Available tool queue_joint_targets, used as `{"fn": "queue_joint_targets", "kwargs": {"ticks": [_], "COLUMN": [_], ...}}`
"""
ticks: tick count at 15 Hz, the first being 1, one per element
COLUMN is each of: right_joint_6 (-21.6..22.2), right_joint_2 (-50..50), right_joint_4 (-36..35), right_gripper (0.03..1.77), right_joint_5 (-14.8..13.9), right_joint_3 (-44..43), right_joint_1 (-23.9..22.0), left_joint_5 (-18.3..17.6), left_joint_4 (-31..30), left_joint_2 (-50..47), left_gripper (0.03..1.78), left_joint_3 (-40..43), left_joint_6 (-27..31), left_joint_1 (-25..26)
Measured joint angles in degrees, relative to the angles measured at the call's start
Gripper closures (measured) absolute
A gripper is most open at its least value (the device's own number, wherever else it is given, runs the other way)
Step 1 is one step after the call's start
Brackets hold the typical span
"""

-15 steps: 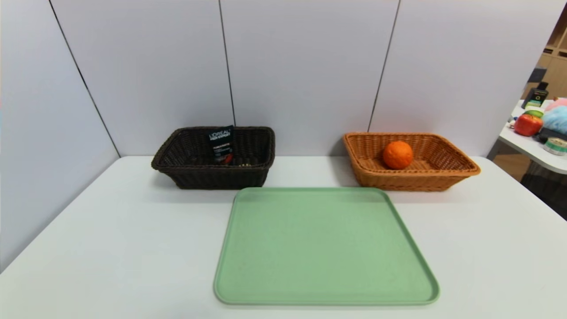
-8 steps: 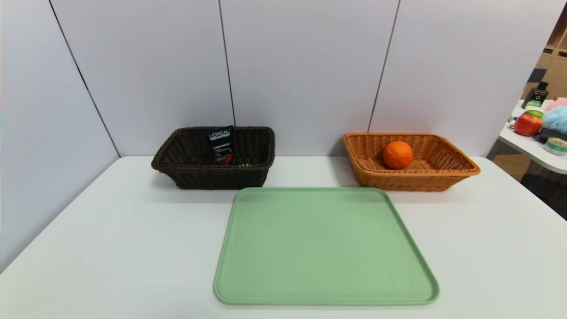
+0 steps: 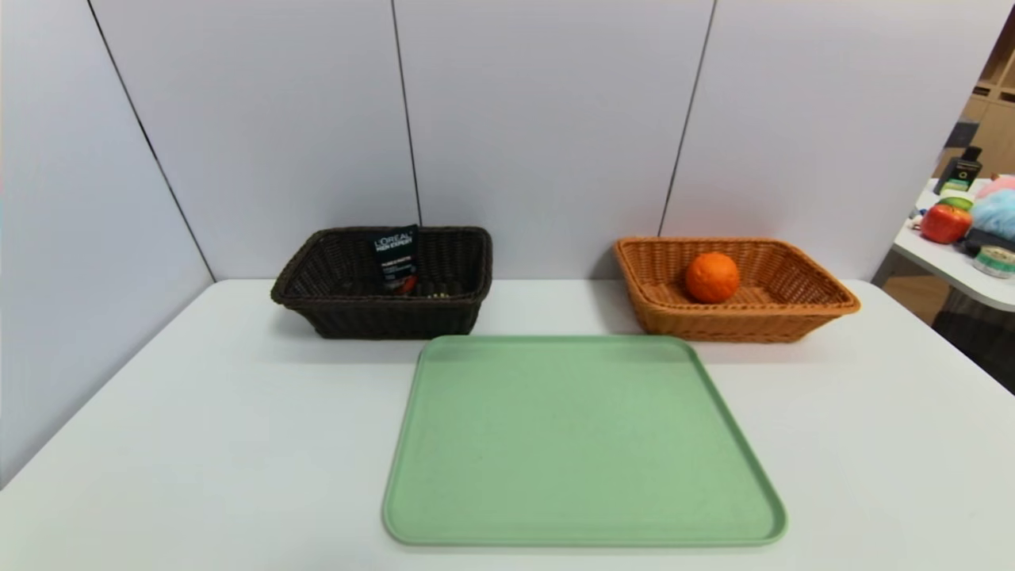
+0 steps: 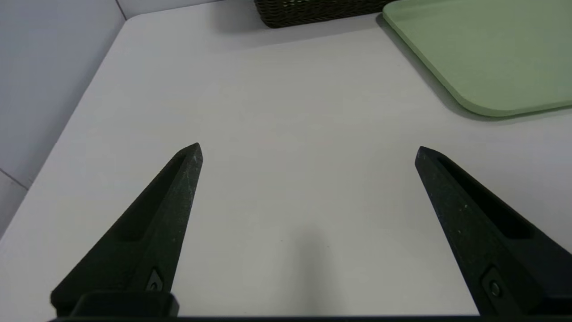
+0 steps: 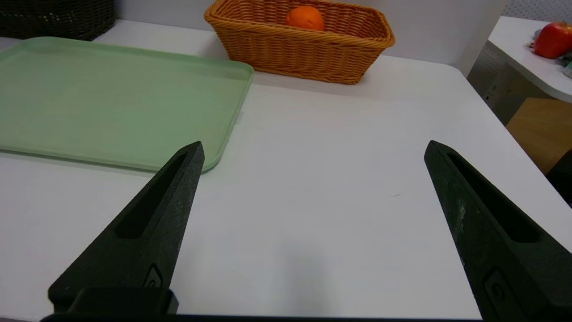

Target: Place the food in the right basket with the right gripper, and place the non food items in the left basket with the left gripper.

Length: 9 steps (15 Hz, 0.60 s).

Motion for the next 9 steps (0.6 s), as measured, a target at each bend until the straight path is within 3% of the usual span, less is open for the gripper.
{"fn": "queue_joint_targets", "kwargs": {"ticks": [5,9], "right_joint_6": [-1.9,-1.6], "right_joint_2": [-1.3,-1.4], "right_joint_4": [-10.4,-11.1], "right_gripper": [0.10,0.10], "right_joint_5": [-3.3,-2.7], "right_joint_3": [9.6,11.2], "right_joint_1": [0.0,0.0], "left_joint_5": [-1.6,-1.5], "left_joint_4": [0.0,0.0], "left_joint_2": [-3.0,-3.5], "left_gripper": [0.12,0.12], "left_joint_3": [2.1,2.3], "left_joint_6": [-2.7,-4.4], "left_joint_1": [0.0,0.0]}}
